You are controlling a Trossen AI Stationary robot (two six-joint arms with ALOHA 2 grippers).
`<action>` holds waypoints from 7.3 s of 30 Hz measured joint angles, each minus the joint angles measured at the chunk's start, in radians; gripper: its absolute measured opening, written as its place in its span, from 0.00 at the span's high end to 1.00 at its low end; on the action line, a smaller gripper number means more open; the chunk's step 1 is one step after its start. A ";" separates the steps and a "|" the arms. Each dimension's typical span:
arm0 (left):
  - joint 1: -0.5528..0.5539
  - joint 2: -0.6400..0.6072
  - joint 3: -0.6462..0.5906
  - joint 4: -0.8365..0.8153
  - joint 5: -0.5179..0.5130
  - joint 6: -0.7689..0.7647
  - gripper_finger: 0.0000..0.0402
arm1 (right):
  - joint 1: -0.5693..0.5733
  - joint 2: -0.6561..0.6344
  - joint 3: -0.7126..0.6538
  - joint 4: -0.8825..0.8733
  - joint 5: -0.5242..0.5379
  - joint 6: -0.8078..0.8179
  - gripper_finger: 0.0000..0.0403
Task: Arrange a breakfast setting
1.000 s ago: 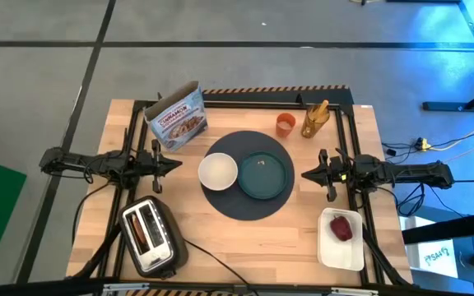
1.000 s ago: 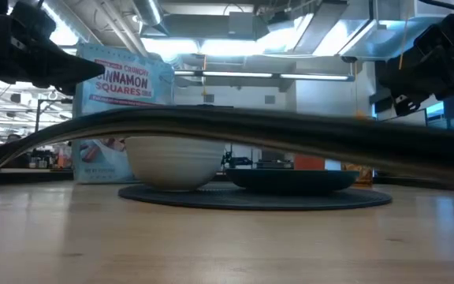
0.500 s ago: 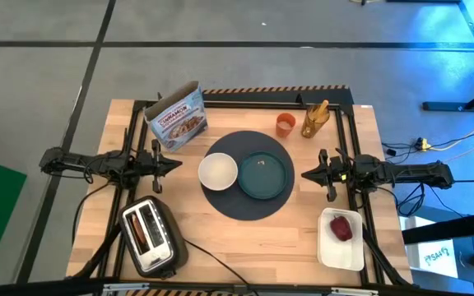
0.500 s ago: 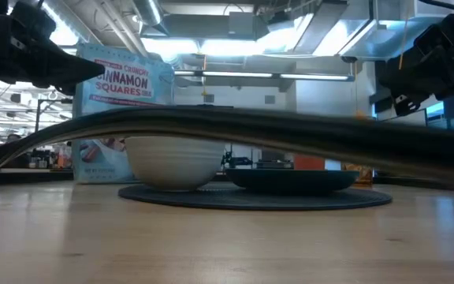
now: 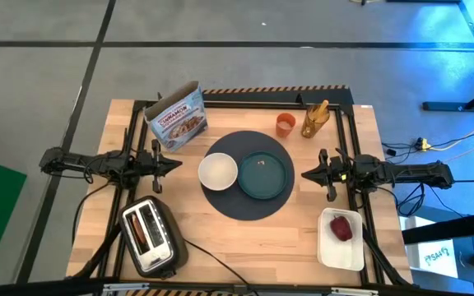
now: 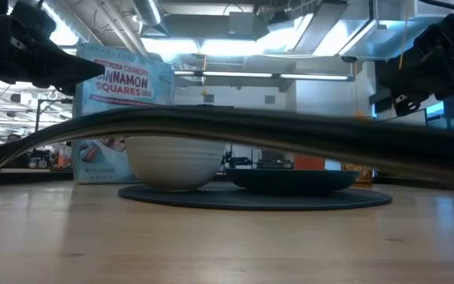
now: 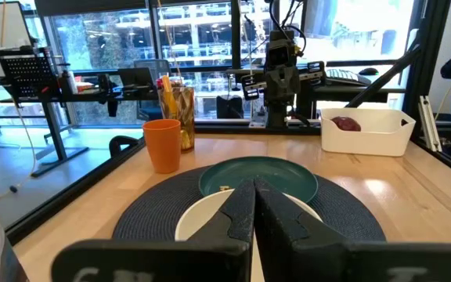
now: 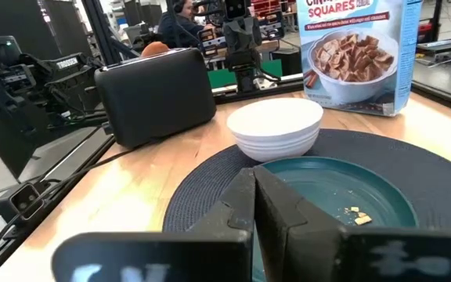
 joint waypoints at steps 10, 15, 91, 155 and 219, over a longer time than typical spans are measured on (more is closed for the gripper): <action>0.000 0.000 0.000 0.000 0.000 0.000 1.00 | 0.000 0.000 0.000 0.204 0.281 0.252 1.00; 0.000 0.000 0.000 0.000 0.000 0.000 1.00 | 0.000 0.000 0.000 0.205 0.493 0.490 1.00; 0.186 0.322 0.576 -0.996 -0.554 -0.788 0.09 | -0.001 0.000 0.053 0.166 0.671 0.566 0.35; 0.460 1.089 1.390 -0.507 0.459 0.092 1.00 | -0.308 1.182 1.446 -0.390 -0.111 -0.008 0.07; 0.441 1.204 1.483 -0.569 0.473 0.057 0.66 | -0.490 1.136 1.418 -0.022 -0.489 -0.067 0.82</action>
